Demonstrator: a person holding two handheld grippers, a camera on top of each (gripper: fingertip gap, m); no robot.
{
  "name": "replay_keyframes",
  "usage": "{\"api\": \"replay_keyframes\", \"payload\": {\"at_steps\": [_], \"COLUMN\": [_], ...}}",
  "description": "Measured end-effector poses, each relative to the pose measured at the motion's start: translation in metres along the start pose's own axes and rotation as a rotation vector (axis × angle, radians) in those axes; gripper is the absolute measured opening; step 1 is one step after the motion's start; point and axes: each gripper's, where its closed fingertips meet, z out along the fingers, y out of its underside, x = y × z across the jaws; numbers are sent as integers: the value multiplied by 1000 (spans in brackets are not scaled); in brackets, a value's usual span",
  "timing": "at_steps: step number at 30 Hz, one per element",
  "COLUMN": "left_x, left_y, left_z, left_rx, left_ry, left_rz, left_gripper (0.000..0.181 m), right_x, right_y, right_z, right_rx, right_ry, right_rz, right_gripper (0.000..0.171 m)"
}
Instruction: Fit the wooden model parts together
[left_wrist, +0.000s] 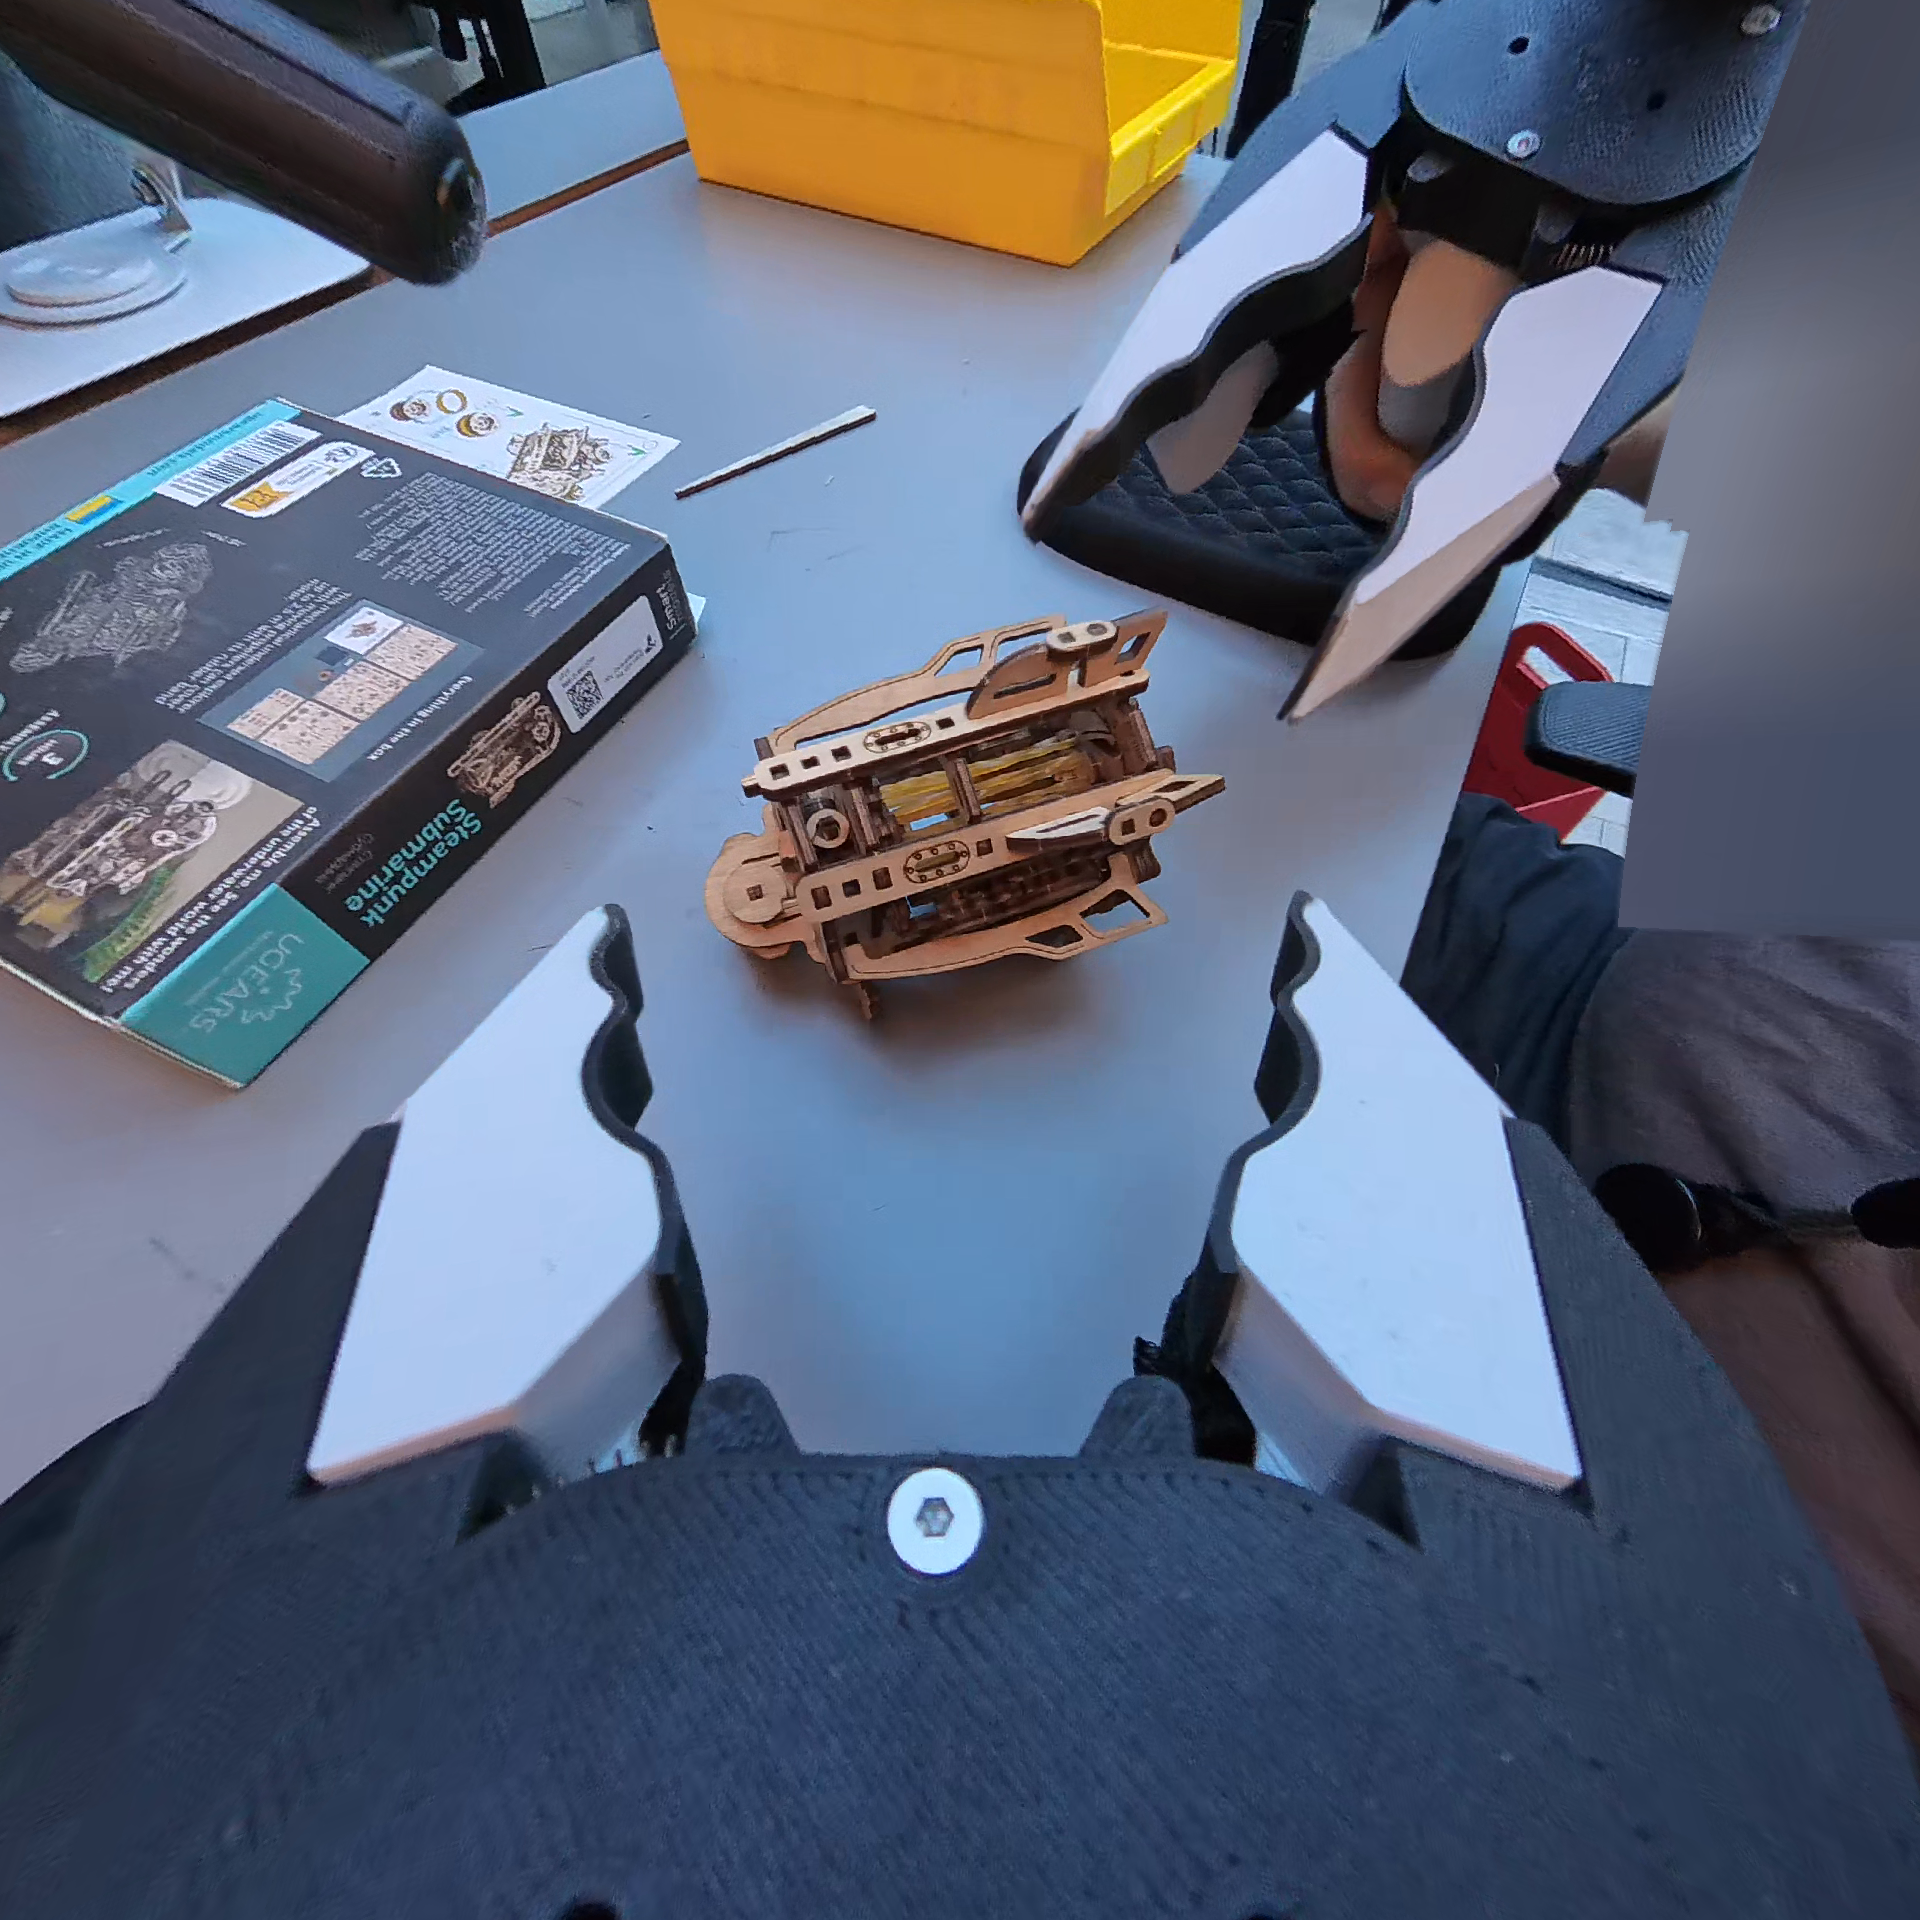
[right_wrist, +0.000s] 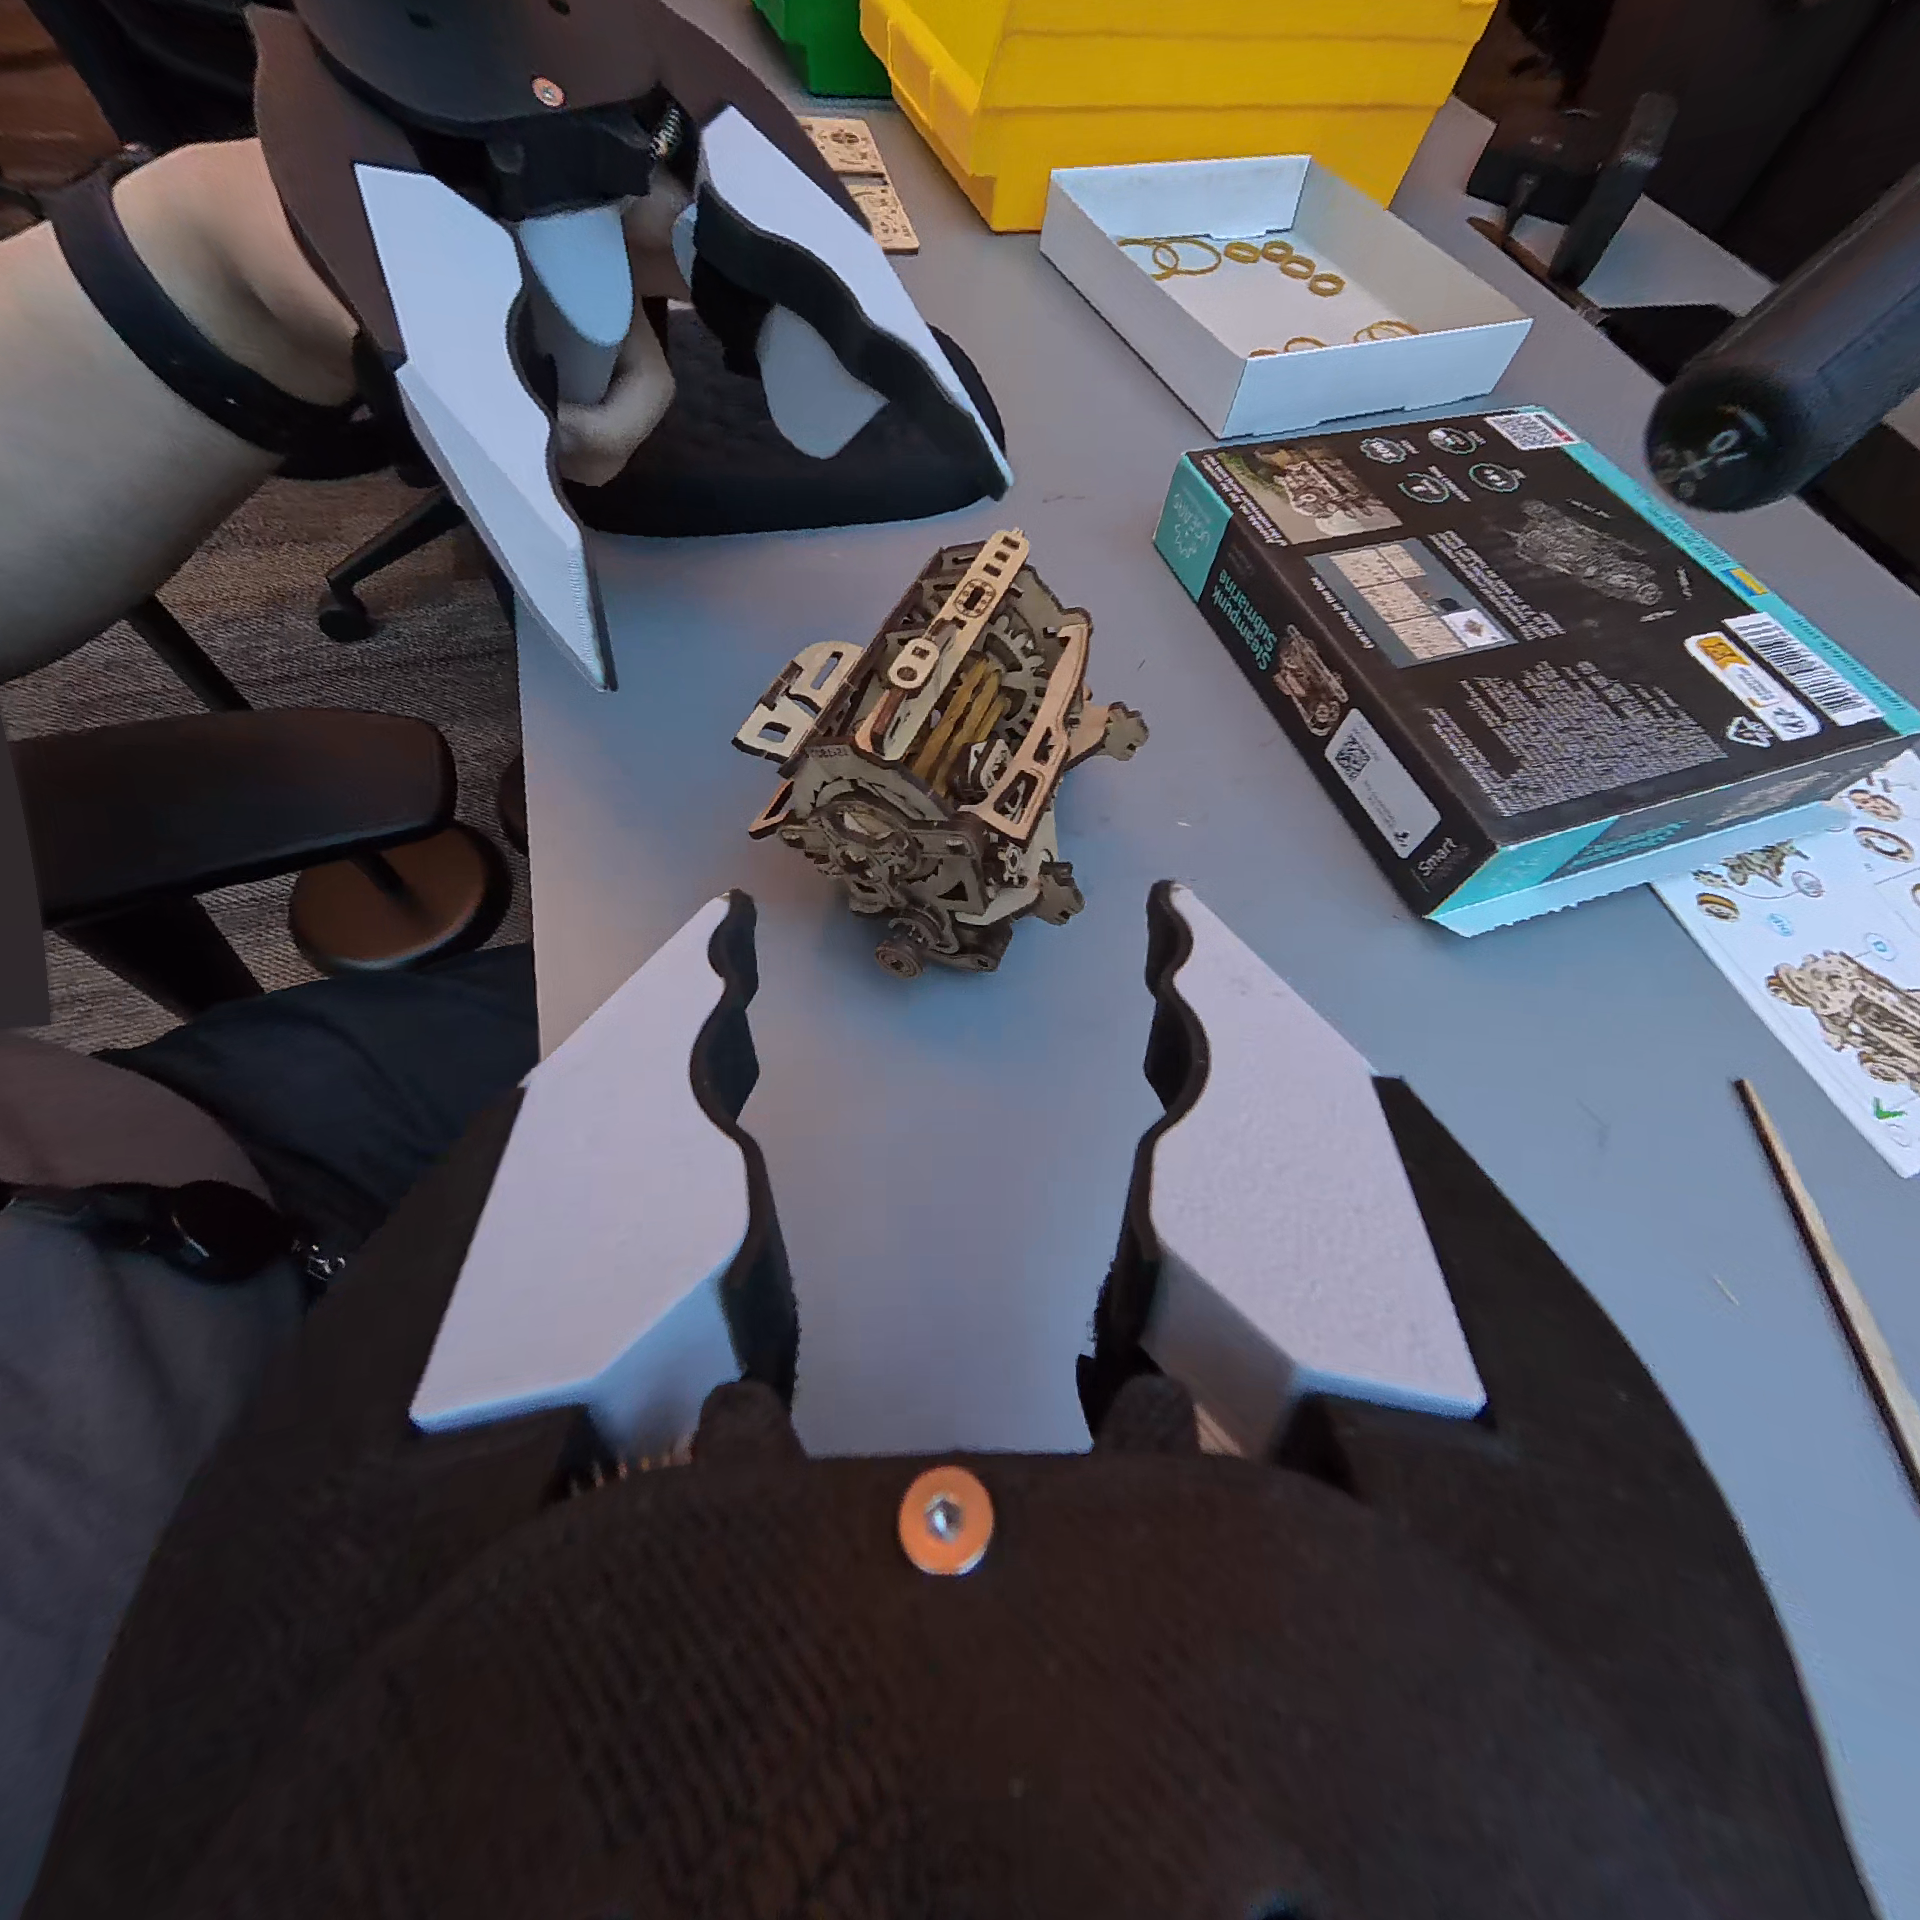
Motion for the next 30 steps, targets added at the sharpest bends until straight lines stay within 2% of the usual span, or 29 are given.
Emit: {"api": "replay_keyframes", "payload": {"at_steps": [11, 20, 30], "left_x": [3, 4, -6], "left_y": [17, 13, 8], "left_z": [27, 36, 48], "left_rx": [-33, -41, -45], "left_ry": [58, 108, 111], "left_rz": [-44, -24, -4], "left_gripper": [113, 92, 91], "right_x": [0, -1, 7], "right_y": [7, 13, 12], "right_z": [24, 39, 43], "right_rx": [0, -63, -77], "right_ry": [-53, -90, -100], "right_rz": [49, 31, 24], "right_gripper": [69, 61, 58]}}
